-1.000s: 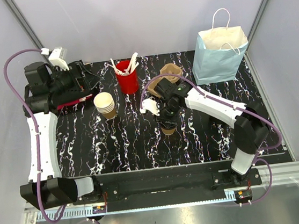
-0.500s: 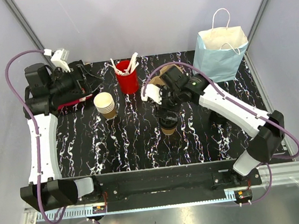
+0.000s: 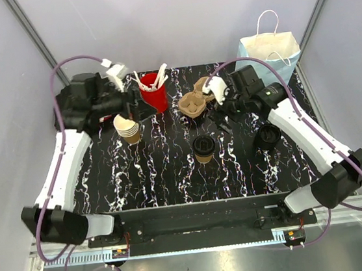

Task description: Pack the takeout coffee

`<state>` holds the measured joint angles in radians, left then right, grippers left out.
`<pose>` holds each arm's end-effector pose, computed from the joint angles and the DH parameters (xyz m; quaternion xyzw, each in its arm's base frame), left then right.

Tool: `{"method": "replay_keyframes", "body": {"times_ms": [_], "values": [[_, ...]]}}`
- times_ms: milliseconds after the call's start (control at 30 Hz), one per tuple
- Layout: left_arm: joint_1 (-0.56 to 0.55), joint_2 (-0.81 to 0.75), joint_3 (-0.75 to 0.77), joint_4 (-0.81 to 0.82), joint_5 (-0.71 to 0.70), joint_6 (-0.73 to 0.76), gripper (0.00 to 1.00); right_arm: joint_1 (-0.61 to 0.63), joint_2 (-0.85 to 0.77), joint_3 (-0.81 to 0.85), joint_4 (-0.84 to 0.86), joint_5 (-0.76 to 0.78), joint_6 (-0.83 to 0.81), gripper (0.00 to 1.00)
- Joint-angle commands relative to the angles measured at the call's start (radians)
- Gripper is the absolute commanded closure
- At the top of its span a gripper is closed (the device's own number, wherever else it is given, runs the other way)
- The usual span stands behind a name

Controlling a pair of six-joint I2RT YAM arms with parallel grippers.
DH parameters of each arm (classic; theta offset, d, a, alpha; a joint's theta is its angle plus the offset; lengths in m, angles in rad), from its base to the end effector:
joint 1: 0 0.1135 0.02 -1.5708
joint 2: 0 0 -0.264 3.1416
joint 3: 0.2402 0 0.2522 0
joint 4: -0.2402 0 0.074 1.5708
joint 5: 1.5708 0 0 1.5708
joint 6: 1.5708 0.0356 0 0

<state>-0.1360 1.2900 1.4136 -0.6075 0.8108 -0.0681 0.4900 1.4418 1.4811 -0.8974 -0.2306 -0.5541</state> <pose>0.2638 -0.0621 0.4111 0.2305 0.7792 -0.3842 0.4383 0.2604 0.1481 0.3627 -0.4990 0.7869 0.0967 0.3498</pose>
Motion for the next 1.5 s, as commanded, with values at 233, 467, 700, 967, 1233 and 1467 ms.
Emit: {"method": "replay_keyframes", "body": {"times_ms": [233, 467, 700, 967, 1233, 1467], "values": [[-0.212, 0.297, 0.067, -0.031, 0.062, 0.062, 0.01, -0.12, -0.153, -0.153, 0.156, -0.128, 0.14, 0.0], [-0.263, 0.42, 0.084, -0.038, 0.123, 0.062, 0.01, -0.152, -0.205, -0.242, 0.167, -0.138, 0.144, 0.0], [-0.33, 0.505, 0.091, -0.02, 0.085, 0.085, 0.01, -0.202, -0.241, -0.321, 0.192, -0.153, 0.152, 0.0], [-0.384, 0.586, 0.114, 0.003, 0.097, 0.071, 0.01, -0.238, -0.279, -0.363, 0.193, -0.162, 0.152, 0.0], [-0.393, 0.638, 0.114, 0.015, 0.1, 0.071, 0.01, -0.246, -0.302, -0.389, 0.193, -0.168, 0.161, 0.0], [-0.399, 0.673, 0.125, 0.026, 0.12, 0.071, 0.01, -0.246, -0.316, -0.401, 0.193, -0.176, 0.171, 0.0]]}}
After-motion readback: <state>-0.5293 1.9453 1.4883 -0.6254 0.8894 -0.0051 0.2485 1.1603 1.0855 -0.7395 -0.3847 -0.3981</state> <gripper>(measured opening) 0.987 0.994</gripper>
